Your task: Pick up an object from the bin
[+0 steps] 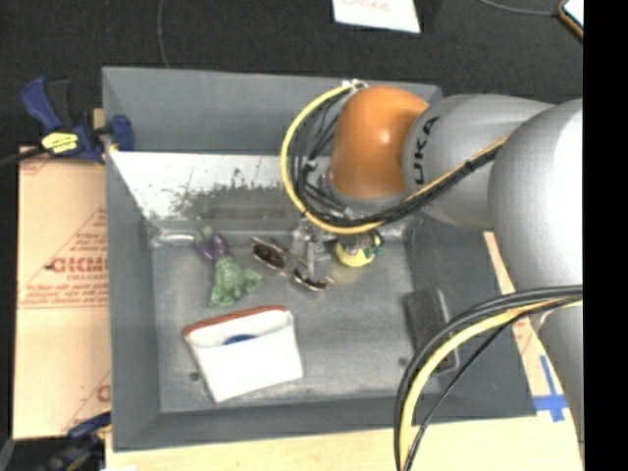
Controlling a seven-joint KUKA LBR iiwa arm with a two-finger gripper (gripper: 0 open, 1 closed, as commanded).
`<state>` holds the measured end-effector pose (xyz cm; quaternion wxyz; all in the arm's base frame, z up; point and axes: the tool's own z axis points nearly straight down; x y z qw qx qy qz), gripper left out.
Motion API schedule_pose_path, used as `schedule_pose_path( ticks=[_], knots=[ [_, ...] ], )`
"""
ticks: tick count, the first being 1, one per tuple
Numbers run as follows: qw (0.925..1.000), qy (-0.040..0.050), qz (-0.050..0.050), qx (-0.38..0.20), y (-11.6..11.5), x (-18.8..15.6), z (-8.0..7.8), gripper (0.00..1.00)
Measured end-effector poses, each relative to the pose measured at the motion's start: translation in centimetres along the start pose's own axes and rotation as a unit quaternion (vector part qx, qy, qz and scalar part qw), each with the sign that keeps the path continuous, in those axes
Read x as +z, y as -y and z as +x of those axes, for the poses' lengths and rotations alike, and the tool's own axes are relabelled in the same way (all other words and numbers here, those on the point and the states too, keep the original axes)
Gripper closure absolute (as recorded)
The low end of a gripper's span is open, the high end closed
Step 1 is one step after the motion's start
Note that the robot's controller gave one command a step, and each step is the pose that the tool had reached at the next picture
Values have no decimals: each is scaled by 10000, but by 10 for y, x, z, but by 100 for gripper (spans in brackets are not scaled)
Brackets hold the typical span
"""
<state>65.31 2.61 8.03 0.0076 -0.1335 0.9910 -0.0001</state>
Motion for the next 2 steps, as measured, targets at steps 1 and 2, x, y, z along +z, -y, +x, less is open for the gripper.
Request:
schedule_pose_path(
  ticks=[1,2],
  knots=[
    [10000,-38,-8,3,0,-19,2,100],
    [10000,-26,-2,8,0,-55,1,100]
  ],
)
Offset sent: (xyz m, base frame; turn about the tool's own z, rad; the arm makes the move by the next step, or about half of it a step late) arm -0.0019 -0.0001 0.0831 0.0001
